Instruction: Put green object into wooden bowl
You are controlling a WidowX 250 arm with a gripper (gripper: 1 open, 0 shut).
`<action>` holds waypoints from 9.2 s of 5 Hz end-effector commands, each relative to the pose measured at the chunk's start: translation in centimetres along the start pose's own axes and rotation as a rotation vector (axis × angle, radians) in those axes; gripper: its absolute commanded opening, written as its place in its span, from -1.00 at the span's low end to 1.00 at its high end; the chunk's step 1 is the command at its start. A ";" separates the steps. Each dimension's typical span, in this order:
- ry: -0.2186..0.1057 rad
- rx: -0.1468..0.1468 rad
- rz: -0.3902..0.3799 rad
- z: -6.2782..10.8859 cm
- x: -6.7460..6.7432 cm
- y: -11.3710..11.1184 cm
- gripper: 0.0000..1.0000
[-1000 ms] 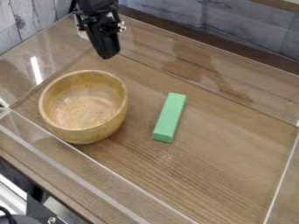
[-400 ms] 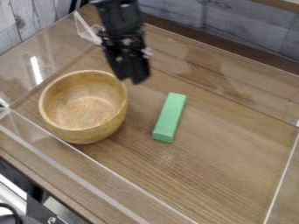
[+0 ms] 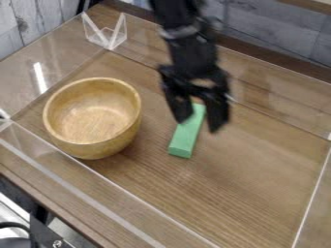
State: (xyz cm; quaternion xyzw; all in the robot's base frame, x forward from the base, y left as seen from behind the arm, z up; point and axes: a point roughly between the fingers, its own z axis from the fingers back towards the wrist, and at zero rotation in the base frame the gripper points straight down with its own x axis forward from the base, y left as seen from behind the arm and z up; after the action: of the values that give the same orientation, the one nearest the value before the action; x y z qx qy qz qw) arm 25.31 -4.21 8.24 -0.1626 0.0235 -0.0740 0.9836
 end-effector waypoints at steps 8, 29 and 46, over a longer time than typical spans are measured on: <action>-0.125 0.270 0.219 -1.3 5.5 3.7 1.00; -0.068 0.227 -0.027 -2.9 3.0 6.0 1.00; -0.102 0.279 0.280 6.9 -3.0 13.1 1.00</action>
State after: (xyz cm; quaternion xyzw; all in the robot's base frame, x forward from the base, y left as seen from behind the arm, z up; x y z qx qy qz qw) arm 24.01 10.20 9.02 -0.0341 0.0144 0.0661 0.9971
